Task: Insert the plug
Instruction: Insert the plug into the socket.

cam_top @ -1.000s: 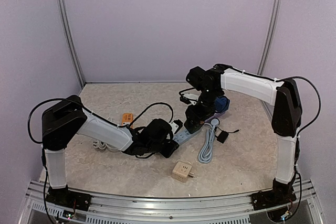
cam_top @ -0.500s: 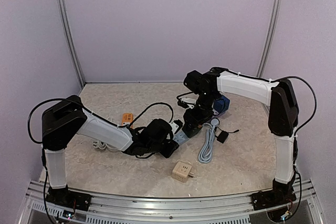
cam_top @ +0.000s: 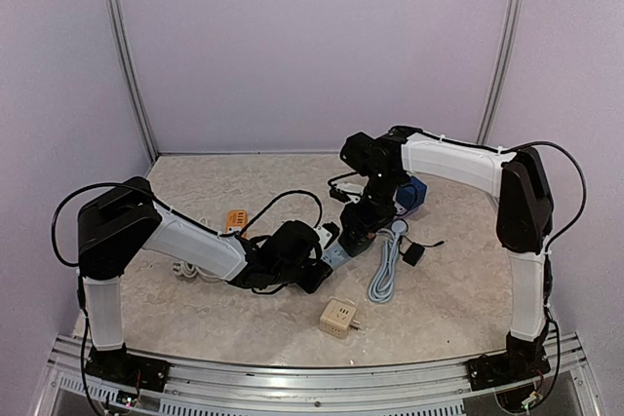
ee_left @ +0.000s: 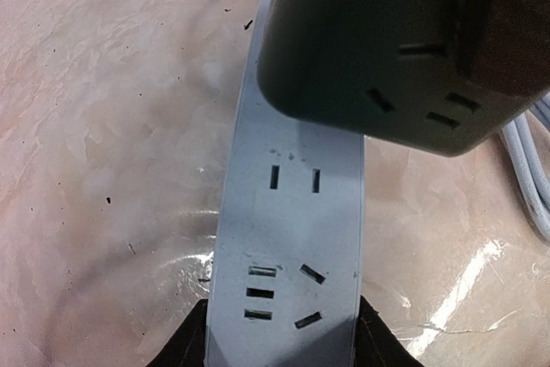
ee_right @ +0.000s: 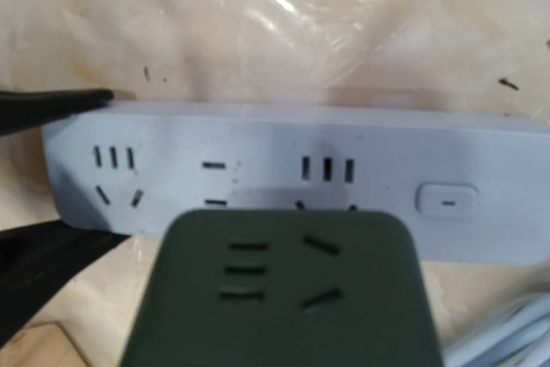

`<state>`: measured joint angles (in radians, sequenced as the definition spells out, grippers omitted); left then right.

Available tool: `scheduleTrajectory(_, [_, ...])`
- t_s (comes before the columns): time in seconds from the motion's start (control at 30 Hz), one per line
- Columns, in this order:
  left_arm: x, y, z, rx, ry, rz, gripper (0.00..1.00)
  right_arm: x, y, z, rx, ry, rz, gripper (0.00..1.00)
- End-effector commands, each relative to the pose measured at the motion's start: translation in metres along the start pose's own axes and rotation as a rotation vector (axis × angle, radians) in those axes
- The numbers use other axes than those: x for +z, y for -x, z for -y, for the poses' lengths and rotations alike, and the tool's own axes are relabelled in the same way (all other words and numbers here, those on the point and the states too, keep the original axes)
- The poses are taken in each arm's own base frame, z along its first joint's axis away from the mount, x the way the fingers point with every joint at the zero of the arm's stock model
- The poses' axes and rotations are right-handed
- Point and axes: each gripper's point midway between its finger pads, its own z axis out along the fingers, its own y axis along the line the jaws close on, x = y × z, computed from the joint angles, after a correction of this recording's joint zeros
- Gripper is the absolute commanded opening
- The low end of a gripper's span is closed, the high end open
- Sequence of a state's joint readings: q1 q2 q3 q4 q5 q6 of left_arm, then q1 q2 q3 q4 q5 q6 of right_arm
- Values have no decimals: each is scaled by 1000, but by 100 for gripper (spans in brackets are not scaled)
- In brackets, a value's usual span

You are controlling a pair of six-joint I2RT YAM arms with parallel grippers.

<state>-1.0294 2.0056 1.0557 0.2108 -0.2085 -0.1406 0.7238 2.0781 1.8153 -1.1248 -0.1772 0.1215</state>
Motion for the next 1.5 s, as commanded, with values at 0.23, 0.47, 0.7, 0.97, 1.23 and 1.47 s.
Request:
scheduleTrajectory(0.23, [1,1,-6,-1,34,-9,11,6,8,7,7,-36,-1,0])
scheduleTrajectory(0.47, [2,1,-5,1,30,-13,11,8,10,10,7,-52,-2,0])
scheduleTrajectory(0.7, [3,0,-4,4,27,-15,11,10,10,13,6,-70,-7,0])
scheduleTrajectory(0.97, [3,0,-4,3,25,-16,11,13,12,9,3,-46,-7,0])
scheduleTrajectory(1.23, [3,0,-4,5,26,-18,11,15,9,10,3,-42,-19,0])
scheduleTrajectory(1.47, [4,0,-3,4,26,-18,11,15,7,12,3,-54,-27,0])
